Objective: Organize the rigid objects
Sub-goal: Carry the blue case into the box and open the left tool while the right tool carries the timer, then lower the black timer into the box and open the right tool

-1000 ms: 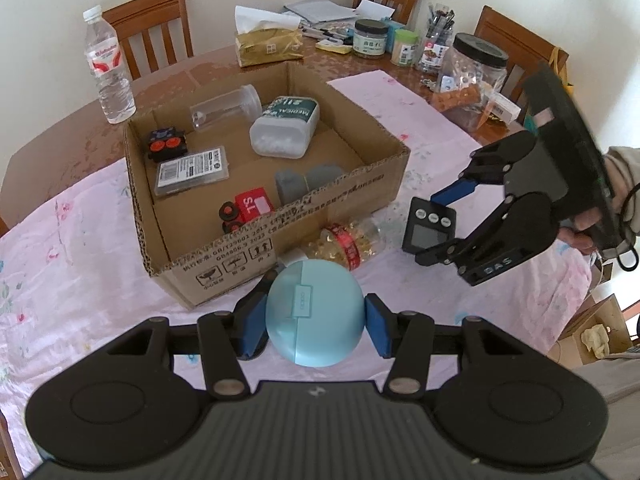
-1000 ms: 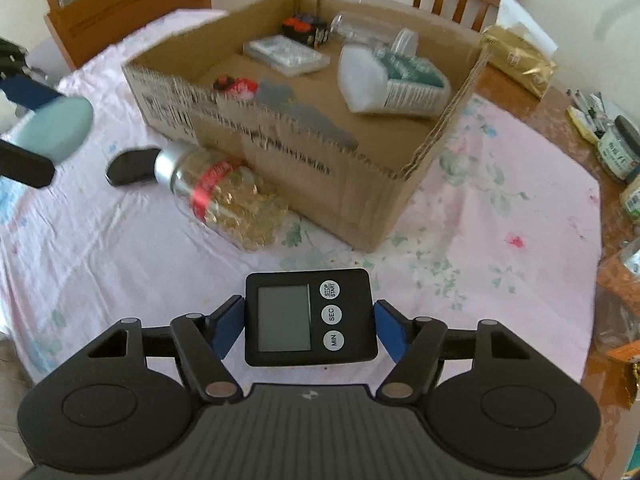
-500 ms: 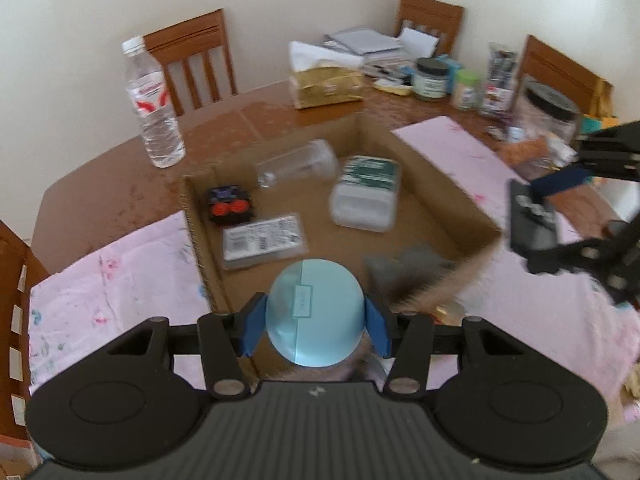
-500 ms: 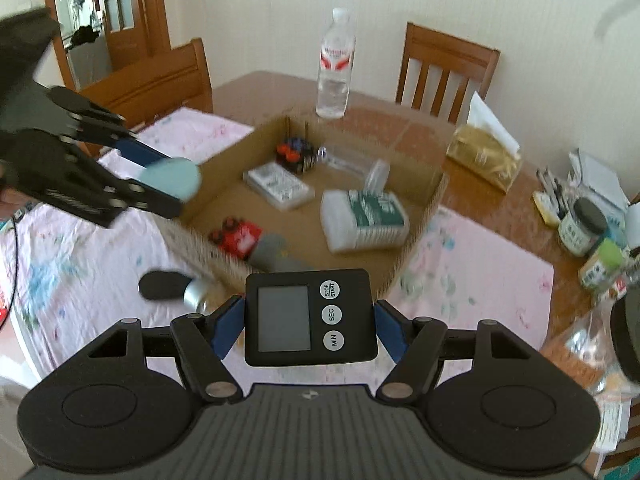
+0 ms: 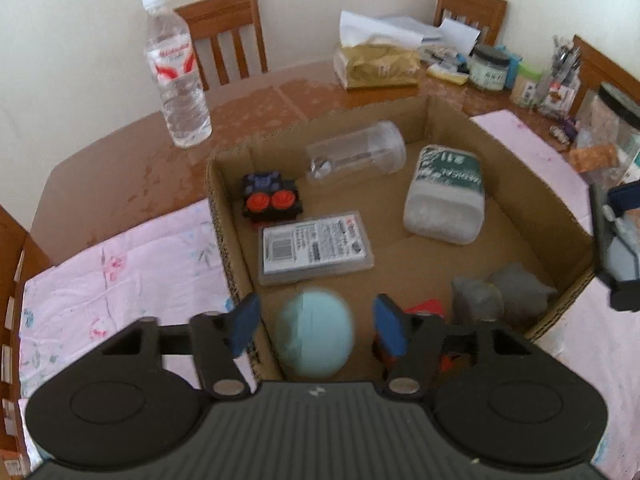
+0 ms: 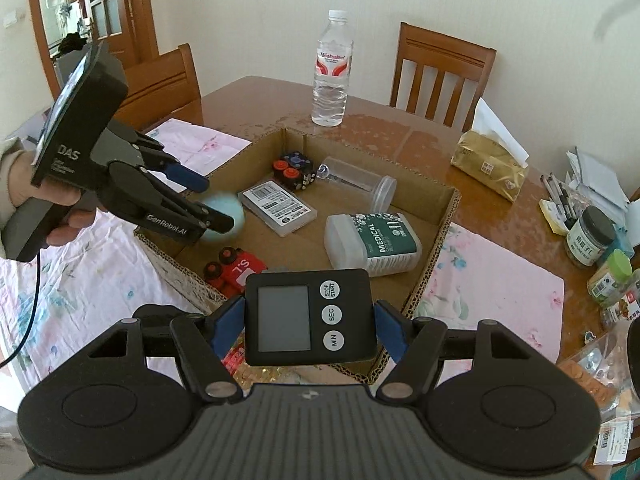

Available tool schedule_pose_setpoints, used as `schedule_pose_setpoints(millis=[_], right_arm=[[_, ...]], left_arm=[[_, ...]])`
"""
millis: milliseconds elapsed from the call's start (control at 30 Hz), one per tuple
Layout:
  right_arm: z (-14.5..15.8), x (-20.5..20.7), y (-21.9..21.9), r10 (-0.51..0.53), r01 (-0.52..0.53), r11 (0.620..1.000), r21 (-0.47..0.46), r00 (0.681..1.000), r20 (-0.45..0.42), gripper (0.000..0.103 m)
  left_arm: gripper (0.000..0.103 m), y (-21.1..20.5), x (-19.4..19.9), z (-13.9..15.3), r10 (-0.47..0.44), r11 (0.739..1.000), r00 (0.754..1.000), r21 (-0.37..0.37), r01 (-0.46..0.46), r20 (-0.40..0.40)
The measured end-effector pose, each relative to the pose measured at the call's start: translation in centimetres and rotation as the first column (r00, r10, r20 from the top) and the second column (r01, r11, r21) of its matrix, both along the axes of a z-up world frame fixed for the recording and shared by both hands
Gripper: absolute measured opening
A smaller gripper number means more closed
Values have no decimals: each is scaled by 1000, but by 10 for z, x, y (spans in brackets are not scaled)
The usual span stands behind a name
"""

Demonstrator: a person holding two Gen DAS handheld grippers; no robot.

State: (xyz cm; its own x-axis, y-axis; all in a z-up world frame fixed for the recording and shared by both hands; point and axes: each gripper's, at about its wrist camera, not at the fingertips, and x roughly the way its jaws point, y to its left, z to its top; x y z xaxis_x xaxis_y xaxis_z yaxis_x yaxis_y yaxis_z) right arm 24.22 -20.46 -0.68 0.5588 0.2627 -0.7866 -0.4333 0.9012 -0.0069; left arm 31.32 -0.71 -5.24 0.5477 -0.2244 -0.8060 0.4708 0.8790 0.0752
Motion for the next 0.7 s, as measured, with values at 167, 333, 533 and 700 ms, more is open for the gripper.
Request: schedule_pose_setpoints(millis=[167, 333, 533, 700], right_arm=[[1, 9, 5, -10, 10, 1000, -8, 1000, -2, 74], [0, 22, 18, -3, 3, 1000, -12, 1000, -2, 74], [-6, 47, 42, 8, -8, 1000, -19, 1000, -14, 74], [-13, 69, 64, 6, -7, 1000, -26, 1000, -21, 74]], left_arm=[[95, 4, -13, 19, 6, 1000, 996, -9, -5, 89], [99, 23, -32, 33, 57, 997, 992, -49, -52, 115], [100, 54, -64, 43, 149, 987, 978, -83, -138, 147], [100, 75, -83, 44, 209, 977, 961, -73, -199, 182]])
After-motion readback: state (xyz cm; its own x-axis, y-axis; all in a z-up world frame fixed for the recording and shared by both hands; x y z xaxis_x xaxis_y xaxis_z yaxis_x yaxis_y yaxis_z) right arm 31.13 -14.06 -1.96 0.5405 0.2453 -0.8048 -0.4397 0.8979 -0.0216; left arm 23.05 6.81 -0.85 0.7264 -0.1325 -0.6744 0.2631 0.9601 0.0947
